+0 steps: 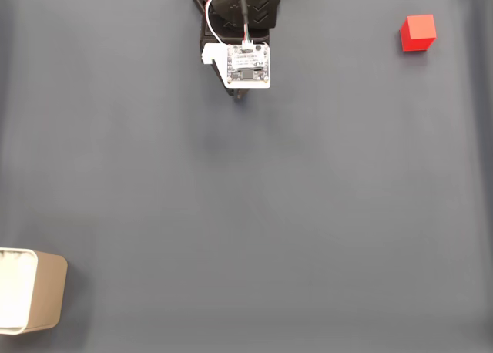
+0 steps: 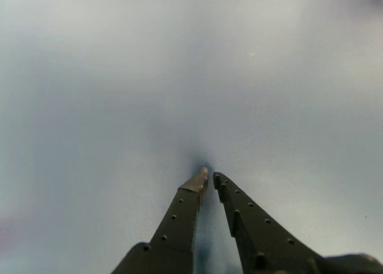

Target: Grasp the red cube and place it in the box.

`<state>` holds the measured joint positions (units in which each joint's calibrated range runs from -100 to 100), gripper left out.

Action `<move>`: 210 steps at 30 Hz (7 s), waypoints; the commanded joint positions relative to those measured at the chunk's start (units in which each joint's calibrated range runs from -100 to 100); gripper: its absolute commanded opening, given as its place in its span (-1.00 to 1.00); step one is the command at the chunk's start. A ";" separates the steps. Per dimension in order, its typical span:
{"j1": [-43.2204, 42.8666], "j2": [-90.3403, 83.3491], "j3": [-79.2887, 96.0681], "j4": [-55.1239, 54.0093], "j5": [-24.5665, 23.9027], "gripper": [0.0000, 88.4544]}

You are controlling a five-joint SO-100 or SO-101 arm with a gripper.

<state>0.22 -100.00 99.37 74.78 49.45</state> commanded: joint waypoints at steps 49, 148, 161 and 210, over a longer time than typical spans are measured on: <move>0.49 18.63 -21.63 -29.13 -1.07 -1.00; -63.93 46.97 -58.67 -4.78 9.23 -0.42; -61.66 48.87 -57.12 -8.88 10.65 -0.28; -59.88 64.38 -41.43 -39.78 9.87 -0.20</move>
<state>-59.94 -35.82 58.50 36.83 58.53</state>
